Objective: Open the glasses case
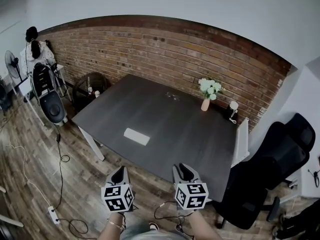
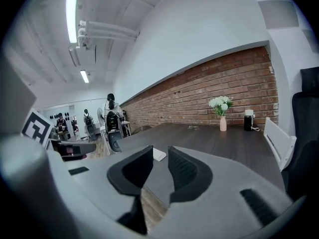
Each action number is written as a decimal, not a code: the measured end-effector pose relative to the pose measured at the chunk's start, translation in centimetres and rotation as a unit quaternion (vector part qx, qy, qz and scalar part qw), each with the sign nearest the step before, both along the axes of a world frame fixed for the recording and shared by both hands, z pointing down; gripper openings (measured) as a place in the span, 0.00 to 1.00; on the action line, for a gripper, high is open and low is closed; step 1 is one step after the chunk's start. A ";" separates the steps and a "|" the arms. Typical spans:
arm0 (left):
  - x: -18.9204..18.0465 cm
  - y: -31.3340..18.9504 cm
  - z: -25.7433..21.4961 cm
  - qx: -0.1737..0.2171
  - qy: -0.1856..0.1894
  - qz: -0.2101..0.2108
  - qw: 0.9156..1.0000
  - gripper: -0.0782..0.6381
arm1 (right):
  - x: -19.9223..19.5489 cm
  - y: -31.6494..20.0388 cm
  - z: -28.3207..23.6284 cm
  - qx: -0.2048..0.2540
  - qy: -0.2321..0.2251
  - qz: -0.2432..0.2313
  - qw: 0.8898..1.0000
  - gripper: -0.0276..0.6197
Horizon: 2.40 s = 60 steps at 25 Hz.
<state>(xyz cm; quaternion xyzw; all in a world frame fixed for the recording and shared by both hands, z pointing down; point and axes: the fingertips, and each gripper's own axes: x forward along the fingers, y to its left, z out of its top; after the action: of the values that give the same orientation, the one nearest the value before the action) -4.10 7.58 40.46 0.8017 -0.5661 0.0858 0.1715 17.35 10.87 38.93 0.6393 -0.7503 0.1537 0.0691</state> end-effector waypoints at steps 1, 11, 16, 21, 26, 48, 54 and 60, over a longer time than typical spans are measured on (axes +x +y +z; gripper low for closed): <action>0.1 -0.4 0.2 -0.002 -0.002 -0.001 1.000 0.10 | 0.0 -0.5 0.2 -0.003 -0.001 -0.003 1.000 0.19; -0.7 -7.9 2.8 -0.024 -0.001 -0.002 1.000 0.10 | -1.2 -7.8 2.7 -0.023 0.002 -0.012 1.000 0.19; -0.9 -14.1 2.5 -0.023 -0.003 0.021 1.000 0.10 | -1.8 -13.2 2.5 -0.026 0.002 0.007 1.000 0.19; -1.1 -21.2 1.6 -0.019 -0.002 0.047 0.999 0.10 | -2.7 -18.9 1.9 -0.026 0.004 0.024 0.999 0.19; -1.0 -27.9 1.3 -0.020 -0.003 0.076 0.997 0.10 | -3.0 -24.7 1.6 -0.028 0.004 0.049 0.998 0.19; -0.3 -38.0 3.2 -0.046 -0.008 0.108 0.993 0.10 | -4.2 -33.7 3.9 -0.063 -0.003 0.053 0.997 0.19; -0.6 -35.5 6.2 -0.084 -0.008 0.086 0.993 0.10 | -4.2 -32.3 6.4 -0.097 -0.007 0.030 0.995 0.19; -0.8 -34.0 10.6 -0.127 -0.015 0.072 0.989 0.10 | -5.0 -32.0 10.0 -0.136 -0.012 0.001 0.991 0.19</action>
<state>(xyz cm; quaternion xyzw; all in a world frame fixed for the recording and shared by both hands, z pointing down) -4.85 -26.44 51.06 0.8107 -0.4939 0.1810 0.2572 12.39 -21.10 48.98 0.6224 -0.7228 0.2620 0.1468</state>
